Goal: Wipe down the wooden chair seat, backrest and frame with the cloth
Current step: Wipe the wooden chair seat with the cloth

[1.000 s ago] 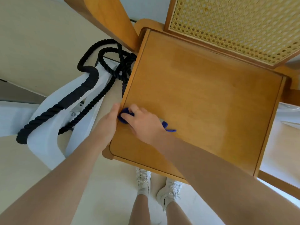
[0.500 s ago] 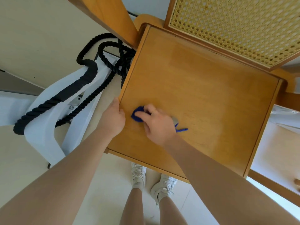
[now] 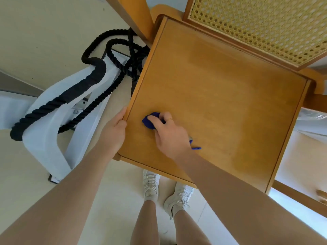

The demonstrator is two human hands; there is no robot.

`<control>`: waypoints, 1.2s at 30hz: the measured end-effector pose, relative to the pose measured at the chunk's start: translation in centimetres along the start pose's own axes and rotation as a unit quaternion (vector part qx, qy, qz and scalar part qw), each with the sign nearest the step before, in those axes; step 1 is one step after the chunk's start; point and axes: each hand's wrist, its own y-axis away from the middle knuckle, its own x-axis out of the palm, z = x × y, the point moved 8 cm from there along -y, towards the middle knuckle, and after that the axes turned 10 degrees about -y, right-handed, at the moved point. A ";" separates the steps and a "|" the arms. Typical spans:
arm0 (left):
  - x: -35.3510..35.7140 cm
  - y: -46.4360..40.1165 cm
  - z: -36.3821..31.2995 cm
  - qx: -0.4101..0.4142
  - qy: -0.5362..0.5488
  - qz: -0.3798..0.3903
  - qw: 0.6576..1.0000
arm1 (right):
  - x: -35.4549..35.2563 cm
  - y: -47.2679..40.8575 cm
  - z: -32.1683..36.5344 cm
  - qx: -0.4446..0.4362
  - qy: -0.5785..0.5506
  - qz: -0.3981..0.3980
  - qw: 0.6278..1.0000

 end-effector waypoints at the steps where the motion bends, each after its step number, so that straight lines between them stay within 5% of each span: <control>1: -0.1 0.4 0.7 -0.002 0.017 -0.009 1.000 | 1.0 0.7 1.0 -0.015 -0.001 0.011 1.000; 6: -0.4 1.7 3.1 -0.008 0.017 0.000 1.000 | 5.5 2.9 5.9 -0.189 0.081 0.231 0.951; 11: -0.6 1.5 3.8 -0.001 0.039 0.023 0.999 | -0.8 -4.5 2.2 0.010 0.049 -0.006 0.999; 14: -1.1 0.9 5.2 -0.027 0.102 0.011 0.994 | -0.1 -4.7 3.1 0.018 0.039 -0.052 0.998; 22: -0.5 2.2 4.9 -0.004 0.096 0.043 0.994 | 7.8 3.4 7.9 -0.178 0.035 0.125 0.975; 24: -0.4 2.2 4.6 0.015 0.070 0.041 0.997 | 5.6 1.6 5.9 -0.146 0.063 0.130 0.979; 29: 0.1 2.5 3.5 0.051 -0.089 -0.001 0.995 | -2.8 -2.1 0.0 0.015 0.104 -0.024 0.994; 33: 1.2 2.8 2.8 0.084 -0.180 -0.036 0.979 | 0.4 1.6 1.3 0.008 0.087 0.009 0.996; 36: 1.5 3.4 2.2 0.089 -0.245 -0.090 0.961 | 4.1 6.5 3.5 -0.080 0.109 0.085 0.987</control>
